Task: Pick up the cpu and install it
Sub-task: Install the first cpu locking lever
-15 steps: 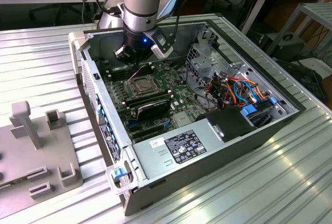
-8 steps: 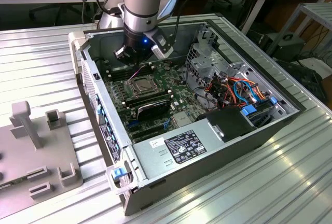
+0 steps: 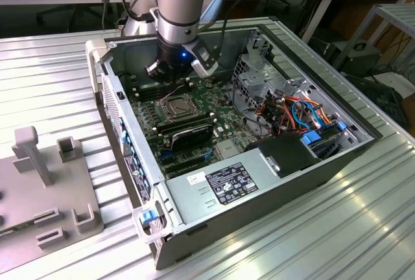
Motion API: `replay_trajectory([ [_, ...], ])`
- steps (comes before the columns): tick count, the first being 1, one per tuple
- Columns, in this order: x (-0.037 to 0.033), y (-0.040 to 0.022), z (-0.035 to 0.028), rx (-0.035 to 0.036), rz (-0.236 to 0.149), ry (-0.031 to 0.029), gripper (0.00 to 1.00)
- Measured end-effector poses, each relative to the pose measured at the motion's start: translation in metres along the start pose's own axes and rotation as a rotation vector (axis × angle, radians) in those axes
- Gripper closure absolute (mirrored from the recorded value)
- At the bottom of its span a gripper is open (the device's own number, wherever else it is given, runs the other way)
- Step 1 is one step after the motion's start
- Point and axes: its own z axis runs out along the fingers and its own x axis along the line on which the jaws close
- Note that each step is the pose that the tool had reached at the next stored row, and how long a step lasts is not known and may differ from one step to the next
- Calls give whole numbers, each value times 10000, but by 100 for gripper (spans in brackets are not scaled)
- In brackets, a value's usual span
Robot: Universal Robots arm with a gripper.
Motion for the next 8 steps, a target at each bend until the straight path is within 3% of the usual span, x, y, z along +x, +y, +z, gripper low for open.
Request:
replay_trajectory([
  [8,-40,-18,60,1,0,1,89],
])
